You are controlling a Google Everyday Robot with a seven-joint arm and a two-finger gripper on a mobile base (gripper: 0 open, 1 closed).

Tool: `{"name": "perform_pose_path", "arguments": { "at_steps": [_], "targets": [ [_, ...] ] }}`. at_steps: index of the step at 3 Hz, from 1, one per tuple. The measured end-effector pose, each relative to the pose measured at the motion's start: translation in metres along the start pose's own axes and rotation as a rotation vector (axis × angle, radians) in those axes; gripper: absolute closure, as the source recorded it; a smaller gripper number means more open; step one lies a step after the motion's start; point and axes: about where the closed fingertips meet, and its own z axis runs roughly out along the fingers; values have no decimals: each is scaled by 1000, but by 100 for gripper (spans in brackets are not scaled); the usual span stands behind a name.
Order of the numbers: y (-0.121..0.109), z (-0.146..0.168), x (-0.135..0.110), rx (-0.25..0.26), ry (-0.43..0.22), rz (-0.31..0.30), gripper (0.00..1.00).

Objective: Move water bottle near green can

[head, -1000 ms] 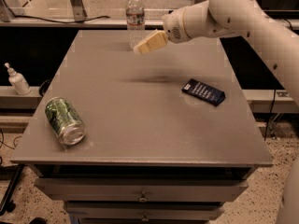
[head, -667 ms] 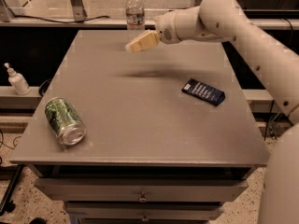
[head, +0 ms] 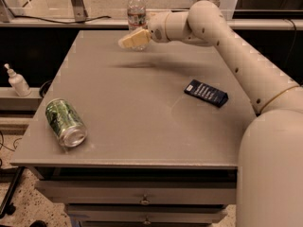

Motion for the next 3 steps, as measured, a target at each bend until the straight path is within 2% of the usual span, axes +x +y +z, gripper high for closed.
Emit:
{"name": "perform_pose_path", "arguments": {
  "at_steps": [1, 2, 3],
  "targets": [
    [-16, 24, 6, 42, -14, -18, 0],
    [-28, 40, 13, 77, -16, -14, 18],
    [-31, 39, 14, 87, -15, 1, 42]
  ]
}}
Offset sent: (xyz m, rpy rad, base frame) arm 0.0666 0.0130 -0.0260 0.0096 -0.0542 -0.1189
